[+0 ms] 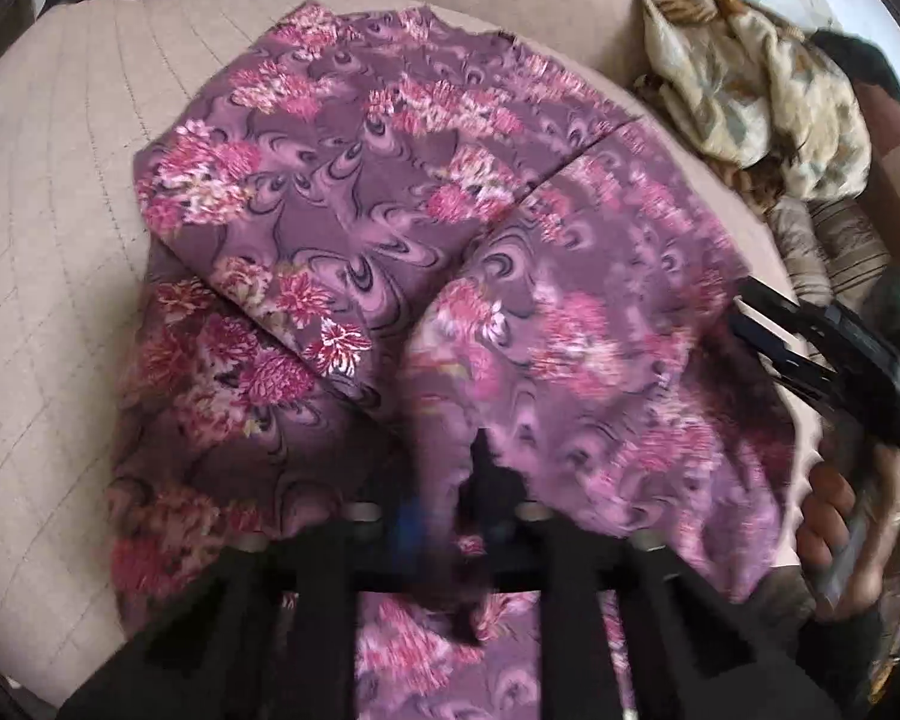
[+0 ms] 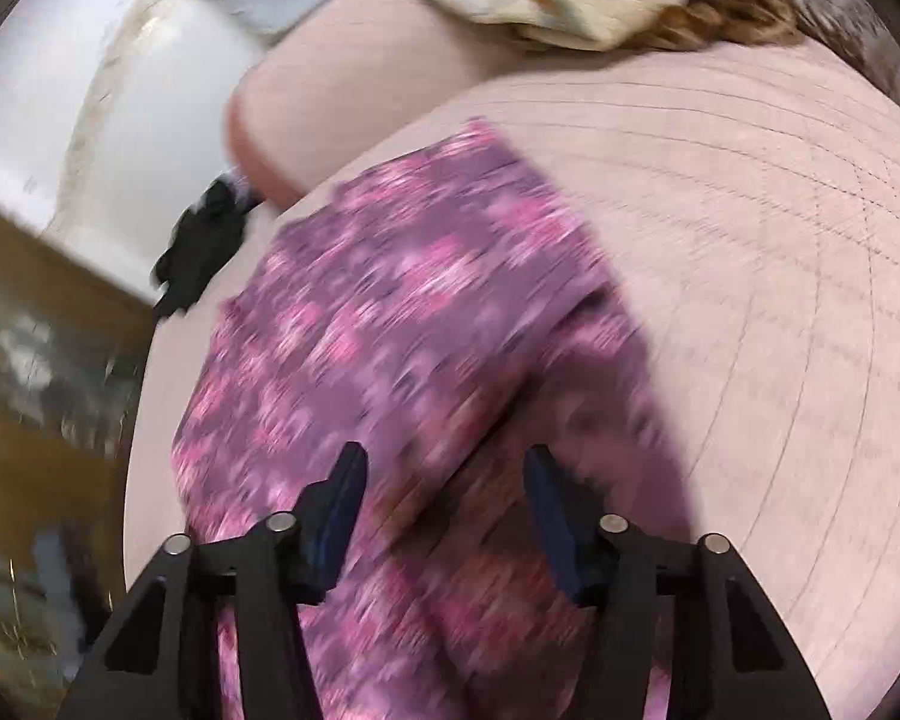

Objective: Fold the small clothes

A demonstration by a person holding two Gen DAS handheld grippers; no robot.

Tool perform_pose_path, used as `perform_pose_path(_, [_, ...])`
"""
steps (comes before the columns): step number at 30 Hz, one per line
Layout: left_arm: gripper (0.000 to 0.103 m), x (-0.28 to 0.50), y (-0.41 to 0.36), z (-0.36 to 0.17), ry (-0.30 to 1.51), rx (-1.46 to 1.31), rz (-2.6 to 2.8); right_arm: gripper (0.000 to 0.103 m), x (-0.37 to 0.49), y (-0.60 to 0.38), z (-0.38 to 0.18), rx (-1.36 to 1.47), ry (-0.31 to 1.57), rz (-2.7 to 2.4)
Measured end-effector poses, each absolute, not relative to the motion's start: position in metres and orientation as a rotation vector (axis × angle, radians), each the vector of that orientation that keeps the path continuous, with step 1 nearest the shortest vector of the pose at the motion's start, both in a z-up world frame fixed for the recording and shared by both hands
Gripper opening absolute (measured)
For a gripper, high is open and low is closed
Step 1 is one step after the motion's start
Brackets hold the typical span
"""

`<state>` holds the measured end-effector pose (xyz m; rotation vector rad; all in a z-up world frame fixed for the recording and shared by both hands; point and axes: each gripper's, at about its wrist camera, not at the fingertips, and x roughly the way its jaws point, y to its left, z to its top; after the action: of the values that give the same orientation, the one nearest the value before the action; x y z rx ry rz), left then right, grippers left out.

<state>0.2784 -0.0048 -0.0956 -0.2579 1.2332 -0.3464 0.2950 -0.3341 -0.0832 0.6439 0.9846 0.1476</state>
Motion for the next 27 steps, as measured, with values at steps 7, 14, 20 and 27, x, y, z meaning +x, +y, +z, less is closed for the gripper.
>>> perform_pose_path(7, [0.032,0.283,0.009,-0.108,1.309,-0.203,-0.254,0.056,0.293,-0.381,-0.101,0.719,0.957,0.031])
perform_pose_path(14, [0.078,0.292,0.034,-0.027,1.061,-0.208,-0.258,0.077,0.307,-0.364,-0.047,0.655,0.898,0.124])
perform_pose_path(20, [0.08,0.394,0.057,-0.022,1.057,-0.12,-0.086,0.077,0.384,-0.365,-0.035,0.579,0.922,0.207])
perform_pose_path(27, [0.076,0.517,0.059,-0.08,1.132,-0.14,-0.076,0.075,0.486,-0.388,-0.085,0.628,1.059,0.246])
